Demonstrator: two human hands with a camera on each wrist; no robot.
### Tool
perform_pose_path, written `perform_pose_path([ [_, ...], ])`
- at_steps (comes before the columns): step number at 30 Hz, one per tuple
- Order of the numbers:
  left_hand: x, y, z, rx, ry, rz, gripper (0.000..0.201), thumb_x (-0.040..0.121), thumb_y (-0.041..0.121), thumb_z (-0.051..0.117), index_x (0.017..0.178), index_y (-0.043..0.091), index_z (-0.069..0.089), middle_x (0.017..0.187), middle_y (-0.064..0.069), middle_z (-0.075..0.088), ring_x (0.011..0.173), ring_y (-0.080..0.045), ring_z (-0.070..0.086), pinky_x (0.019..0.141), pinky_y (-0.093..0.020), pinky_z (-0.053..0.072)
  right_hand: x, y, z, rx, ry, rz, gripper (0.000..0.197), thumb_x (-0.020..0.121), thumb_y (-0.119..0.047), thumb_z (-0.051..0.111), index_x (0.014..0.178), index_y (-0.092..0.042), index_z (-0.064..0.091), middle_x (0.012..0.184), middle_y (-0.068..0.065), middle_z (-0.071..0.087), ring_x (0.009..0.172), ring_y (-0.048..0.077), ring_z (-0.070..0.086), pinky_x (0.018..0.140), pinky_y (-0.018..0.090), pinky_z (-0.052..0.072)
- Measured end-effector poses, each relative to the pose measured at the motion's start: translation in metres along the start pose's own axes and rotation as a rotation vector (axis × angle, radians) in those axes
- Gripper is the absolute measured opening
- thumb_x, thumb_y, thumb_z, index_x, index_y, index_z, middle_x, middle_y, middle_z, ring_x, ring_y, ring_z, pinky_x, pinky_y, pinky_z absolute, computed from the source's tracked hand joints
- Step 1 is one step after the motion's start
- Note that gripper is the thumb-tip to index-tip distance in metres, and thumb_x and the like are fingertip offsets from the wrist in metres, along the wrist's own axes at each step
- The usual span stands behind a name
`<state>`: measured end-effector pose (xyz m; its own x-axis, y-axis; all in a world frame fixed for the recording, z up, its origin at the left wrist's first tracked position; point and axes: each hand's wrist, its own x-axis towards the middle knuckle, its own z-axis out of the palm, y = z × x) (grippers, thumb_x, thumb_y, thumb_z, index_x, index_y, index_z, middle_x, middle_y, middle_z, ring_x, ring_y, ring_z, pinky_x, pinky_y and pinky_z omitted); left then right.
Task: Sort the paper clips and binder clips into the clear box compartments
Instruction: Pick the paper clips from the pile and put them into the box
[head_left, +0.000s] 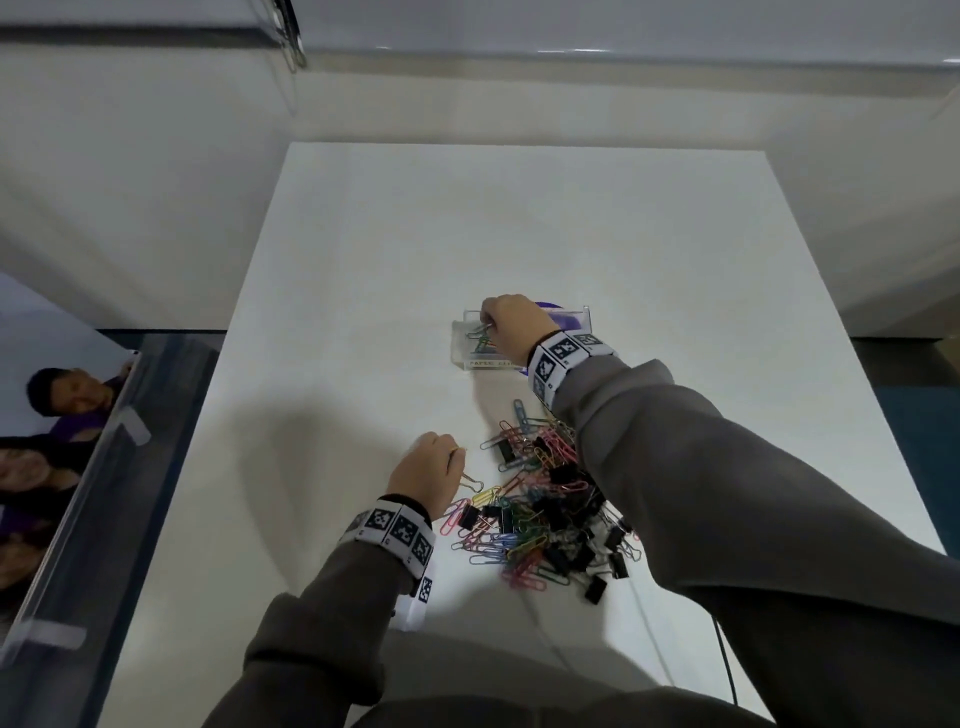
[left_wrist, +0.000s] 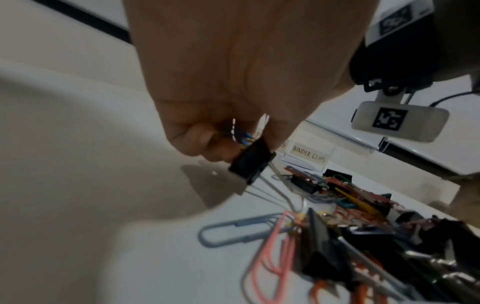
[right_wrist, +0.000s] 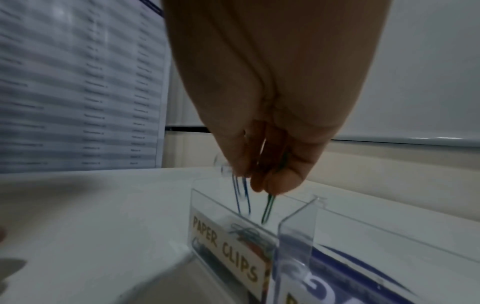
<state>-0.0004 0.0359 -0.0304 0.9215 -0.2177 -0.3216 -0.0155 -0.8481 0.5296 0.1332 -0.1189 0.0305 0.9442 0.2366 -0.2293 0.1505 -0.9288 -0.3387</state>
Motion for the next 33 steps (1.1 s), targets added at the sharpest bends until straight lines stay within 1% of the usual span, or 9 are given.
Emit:
perform_pose_path([
  [3, 0.003, -0.003, -0.002, 0.068, 0.003, 0.016, 0.027, 0.098, 0.023, 0.037, 0.097, 0.003, 0.055, 0.099, -0.014, 0.057, 0.093, -0.03, 0.053, 0.079, -0.035, 0.038, -0.014, 0.0, 0.003, 0.007, 0.1, -0.023, 0.033, 0.089, 0.005, 0.042, 0.118, -0.003, 0.054, 0.117, 0.015, 0.058, 0.112, 0.031, 0.049, 0.092, 0.04, 0.046],
  [6, 0.005, -0.006, -0.009, 0.227, 0.045, 0.084, 0.02, 0.097, 0.019, 0.039, 0.099, 0.007, 0.055, 0.099, -0.012, 0.058, 0.093, -0.028, 0.056, 0.077, -0.035, 0.043, -0.043, 0.008, 0.018, 0.182, 0.225, 0.023, 0.022, 0.089, 0.002, 0.042, 0.1, -0.002, 0.061, 0.104, 0.016, 0.063, 0.096, 0.03, 0.058, 0.082, 0.039, 0.051],
  [8, 0.006, -0.009, -0.014, 0.317, 0.062, 0.108, 0.018, 0.097, 0.018, 0.039, 0.102, 0.009, 0.054, 0.1, -0.01, 0.059, 0.092, -0.028, 0.057, 0.074, -0.034, 0.044, -0.064, 0.016, 0.036, 0.192, 0.139, 0.108, 0.019, 0.089, -0.002, 0.043, 0.095, -0.002, 0.061, 0.101, 0.015, 0.065, 0.092, 0.03, 0.061, 0.081, 0.037, 0.052],
  [11, 0.011, -0.01, -0.019, 0.336, 0.078, 0.086, 0.024, 0.099, 0.023, 0.032, 0.1, 0.01, 0.053, 0.096, -0.009, 0.062, 0.089, -0.028, 0.058, 0.07, -0.034, 0.043, -0.081, 0.026, 0.06, 0.04, 0.02, 0.209, 0.023, 0.091, -0.019, 0.047, 0.1, -0.002, 0.059, 0.105, 0.016, 0.063, 0.099, 0.032, 0.058, 0.086, 0.04, 0.049],
  [15, 0.013, 0.004, -0.025, 0.084, 0.104, -0.001, 0.033, 0.099, 0.032, 0.028, 0.101, 0.014, 0.056, 0.089, -0.009, 0.065, 0.085, -0.028, 0.057, 0.068, -0.031, 0.036, -0.085, 0.019, 0.069, -0.096, -0.009, 0.213, 0.043, 0.086, -0.043, 0.055, 0.108, -0.006, 0.058, 0.112, 0.012, 0.061, 0.109, 0.032, 0.051, 0.095, 0.043, 0.038],
  [18, 0.021, 0.013, -0.019, 0.045, 0.106, 0.096, 0.031, 0.094, 0.039, 0.042, 0.111, 0.018, 0.057, 0.104, -0.003, 0.068, 0.096, -0.024, 0.06, 0.077, -0.031, 0.042, -0.089, 0.015, 0.068, -0.081, -0.028, 0.212, 0.031, 0.087, -0.034, 0.057, 0.107, -0.01, 0.059, 0.112, 0.012, 0.063, 0.112, 0.032, 0.049, 0.098, 0.043, 0.034],
  [22, 0.034, 0.022, -0.007, 0.246, -0.091, 0.189, 0.032, 0.089, 0.031, 0.053, 0.119, 0.019, 0.055, 0.121, -0.002, 0.06, 0.111, -0.022, 0.055, 0.09, -0.035, 0.045, -0.099, 0.011, 0.067, -0.024, -0.045, 0.221, 0.015, 0.088, -0.019, 0.054, 0.1, -0.014, 0.062, 0.108, 0.012, 0.065, 0.112, 0.032, 0.049, 0.097, 0.041, 0.033],
  [29, 0.039, 0.031, 0.008, 0.369, -0.179, 0.194, 0.017, 0.091, 0.027, 0.052, 0.101, 0.014, 0.055, 0.106, -0.005, 0.059, 0.098, -0.026, 0.058, 0.079, -0.038, 0.046, -0.109, 0.01, 0.069, 0.05, -0.088, 0.233, 0.017, 0.085, -0.016, 0.052, 0.096, -0.012, 0.064, 0.103, 0.013, 0.067, 0.107, 0.033, 0.052, 0.096, 0.04, 0.032],
  [33, 0.048, 0.033, -0.008, 0.308, -0.136, 0.165, 0.012, 0.094, 0.021, 0.044, 0.096, 0.011, 0.051, 0.098, -0.008, 0.058, 0.083, -0.024, 0.055, 0.071, -0.035, 0.044, -0.114, 0.015, 0.065, 0.128, -0.038, 0.234, 0.011, 0.083, -0.016, 0.055, 0.089, -0.013, 0.064, 0.096, 0.01, 0.068, 0.101, 0.031, 0.054, 0.093, 0.039, 0.031],
])
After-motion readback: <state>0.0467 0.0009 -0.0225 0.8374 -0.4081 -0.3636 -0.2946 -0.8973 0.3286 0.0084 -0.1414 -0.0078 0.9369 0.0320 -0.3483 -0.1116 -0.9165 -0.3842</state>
